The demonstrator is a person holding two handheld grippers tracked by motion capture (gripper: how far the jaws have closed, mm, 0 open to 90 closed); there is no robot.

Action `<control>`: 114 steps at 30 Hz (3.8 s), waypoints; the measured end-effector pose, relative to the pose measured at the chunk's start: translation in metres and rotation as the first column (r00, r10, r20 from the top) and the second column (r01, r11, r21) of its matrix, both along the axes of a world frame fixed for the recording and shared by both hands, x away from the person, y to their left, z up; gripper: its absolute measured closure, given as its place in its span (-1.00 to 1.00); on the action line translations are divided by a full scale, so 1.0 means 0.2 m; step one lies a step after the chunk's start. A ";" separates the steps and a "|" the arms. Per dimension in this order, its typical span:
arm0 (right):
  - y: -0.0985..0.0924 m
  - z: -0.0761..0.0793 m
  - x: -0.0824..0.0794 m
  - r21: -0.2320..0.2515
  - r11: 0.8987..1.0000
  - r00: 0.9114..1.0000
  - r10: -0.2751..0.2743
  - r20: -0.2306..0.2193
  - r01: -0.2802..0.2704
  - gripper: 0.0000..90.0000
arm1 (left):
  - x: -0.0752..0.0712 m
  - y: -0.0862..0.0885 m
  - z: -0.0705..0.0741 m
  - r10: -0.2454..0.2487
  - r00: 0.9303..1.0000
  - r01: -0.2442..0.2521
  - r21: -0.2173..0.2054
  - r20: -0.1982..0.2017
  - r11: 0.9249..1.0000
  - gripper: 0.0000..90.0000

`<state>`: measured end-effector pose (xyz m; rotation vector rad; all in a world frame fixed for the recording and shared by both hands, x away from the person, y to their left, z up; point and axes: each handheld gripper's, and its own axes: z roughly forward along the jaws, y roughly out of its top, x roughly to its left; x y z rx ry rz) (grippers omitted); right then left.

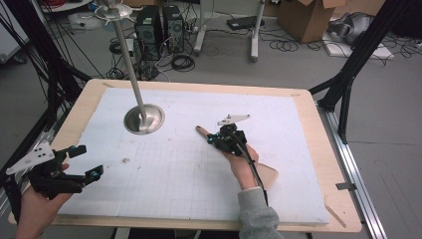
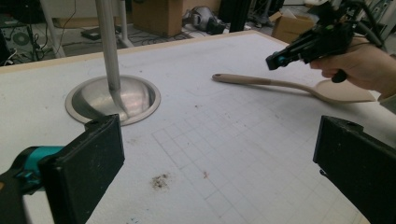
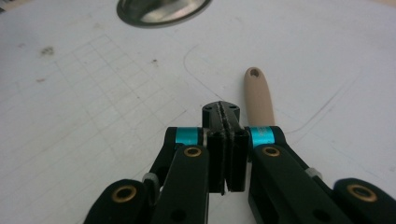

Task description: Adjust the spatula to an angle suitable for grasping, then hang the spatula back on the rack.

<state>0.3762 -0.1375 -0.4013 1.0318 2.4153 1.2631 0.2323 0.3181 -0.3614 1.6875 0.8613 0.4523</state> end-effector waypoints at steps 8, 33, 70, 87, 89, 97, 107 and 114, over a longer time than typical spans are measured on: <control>-0.15 0.12 -0.12 0.021 1.000 0.998 0.016 0.056 -0.017 0.57 | 0.00 -0.01 0.00 -0.008 1.000 0.008 0.003 -0.001 1.000 -0.95; -0.45 0.16 -0.37 0.131 0.991 0.993 -0.030 0.112 0.015 -0.38 | -0.01 -0.02 -0.01 -0.004 1.000 0.004 0.009 -0.004 1.000 -0.95; -0.40 0.04 -0.21 0.018 0.999 0.998 -0.036 0.049 0.036 -0.41 | -0.05 0.01 -0.01 0.013 1.000 -0.013 0.006 -0.011 1.000 -0.95; -0.35 -0.04 -0.13 -0.072 0.997 1.000 -0.024 -0.015 0.023 -0.41 | -0.03 0.01 -0.02 0.009 1.000 -0.009 0.012 -0.021 1.000 -0.95; -0.34 -0.05 -0.12 -0.085 0.996 1.000 -0.022 -0.021 0.020 -0.40 | -0.03 0.01 -0.02 0.010 1.000 -0.010 0.012 -0.021 1.000 -0.95; -0.32 -0.08 -0.10 -0.140 0.990 0.999 0.006 -0.031 -0.010 -0.31 | -0.04 0.01 -0.03 0.014 1.000 -0.013 0.023 -0.027 1.000 -0.95; -0.29 -0.10 -0.07 -0.156 0.988 0.998 0.004 -0.070 -0.015 -0.22 | -0.04 0.01 -0.04 0.016 0.999 -0.016 0.020 -0.036 1.000 -0.95; -0.27 -0.13 -0.05 -0.184 0.983 0.995 0.004 -0.095 -0.022 -0.07 | -0.04 0.04 -0.05 0.027 0.999 -0.026 0.017 -0.039 1.000 -0.95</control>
